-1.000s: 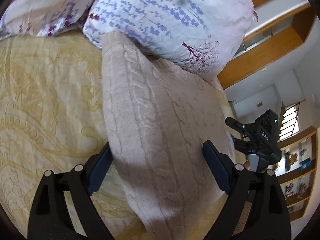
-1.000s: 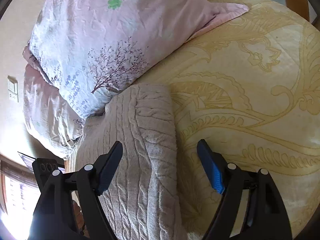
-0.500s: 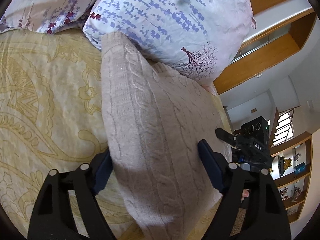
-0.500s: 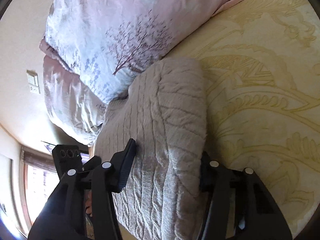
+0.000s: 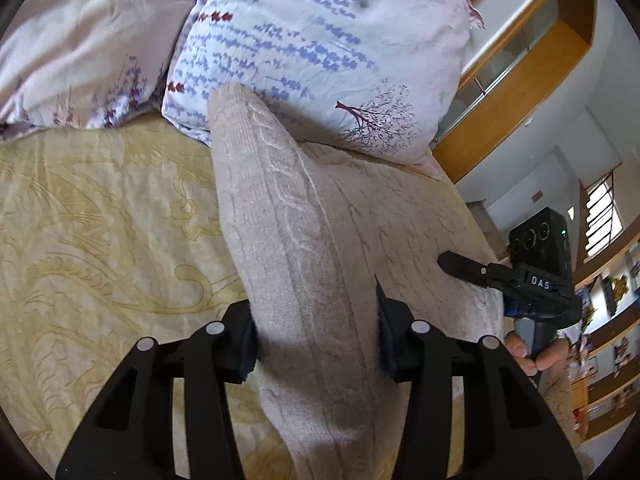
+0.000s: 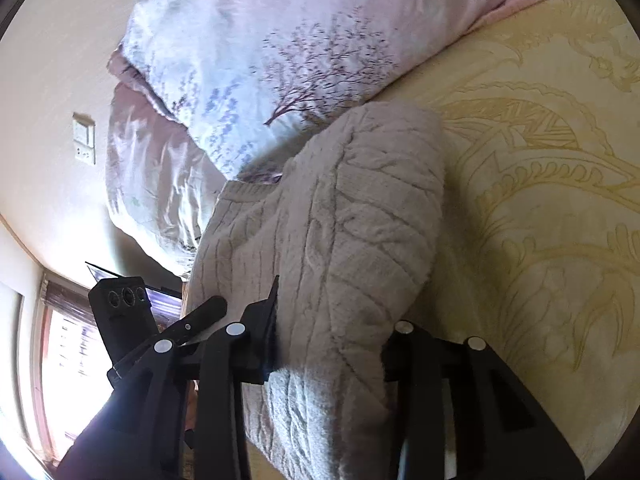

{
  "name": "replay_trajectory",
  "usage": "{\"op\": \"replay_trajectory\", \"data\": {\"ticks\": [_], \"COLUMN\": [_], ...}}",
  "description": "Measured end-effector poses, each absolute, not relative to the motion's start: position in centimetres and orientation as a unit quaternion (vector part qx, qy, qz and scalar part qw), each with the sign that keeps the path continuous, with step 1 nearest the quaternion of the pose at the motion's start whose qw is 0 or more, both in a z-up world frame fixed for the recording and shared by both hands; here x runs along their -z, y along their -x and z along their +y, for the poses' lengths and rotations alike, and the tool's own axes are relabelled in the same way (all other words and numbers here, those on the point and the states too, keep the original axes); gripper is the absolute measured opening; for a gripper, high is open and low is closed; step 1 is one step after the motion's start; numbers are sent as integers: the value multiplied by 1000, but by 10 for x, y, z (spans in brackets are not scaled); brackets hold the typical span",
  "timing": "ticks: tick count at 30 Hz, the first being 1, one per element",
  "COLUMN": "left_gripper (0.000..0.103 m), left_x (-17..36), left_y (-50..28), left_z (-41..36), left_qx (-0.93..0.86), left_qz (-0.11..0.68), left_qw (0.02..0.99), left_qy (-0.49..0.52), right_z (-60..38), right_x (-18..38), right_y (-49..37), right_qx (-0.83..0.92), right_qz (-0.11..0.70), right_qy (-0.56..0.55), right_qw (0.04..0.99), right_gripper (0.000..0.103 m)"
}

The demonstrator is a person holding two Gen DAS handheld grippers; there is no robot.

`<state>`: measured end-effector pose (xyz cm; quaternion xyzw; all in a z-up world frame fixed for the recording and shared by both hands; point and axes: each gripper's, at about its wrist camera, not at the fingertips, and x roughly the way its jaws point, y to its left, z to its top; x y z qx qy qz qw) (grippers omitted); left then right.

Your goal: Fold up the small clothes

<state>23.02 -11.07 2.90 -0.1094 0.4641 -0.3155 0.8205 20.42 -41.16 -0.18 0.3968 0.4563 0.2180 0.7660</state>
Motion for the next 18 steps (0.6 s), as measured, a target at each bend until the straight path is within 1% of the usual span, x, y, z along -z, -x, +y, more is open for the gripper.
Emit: {"op": "replay_trajectory", "data": {"ticks": [4,9,15,18], "left_gripper": [46,45,45,46], "left_x": [-34,-41,-60,-61], "left_y": [-220,-209,-207,-213], "left_z": [-103,-70,-4,34], "left_qx": [312,305,275,254], "left_qz": [457,451,423,416], "left_qw": [827,832,853,859], "left_qy": [98,104,134,157], "right_z": [-400,-366,-301,-268], "right_x": [-6,-23,-48,-44], "right_y": [-196,-194,-212,-226], "right_qx": [-220,-233,-271,-280], "right_qz": [453,449,421,417], "right_qy": [-390,-360,-296,-272], "right_qw": [771,784,813,821], "right_gripper": [34,33,32,32]}}
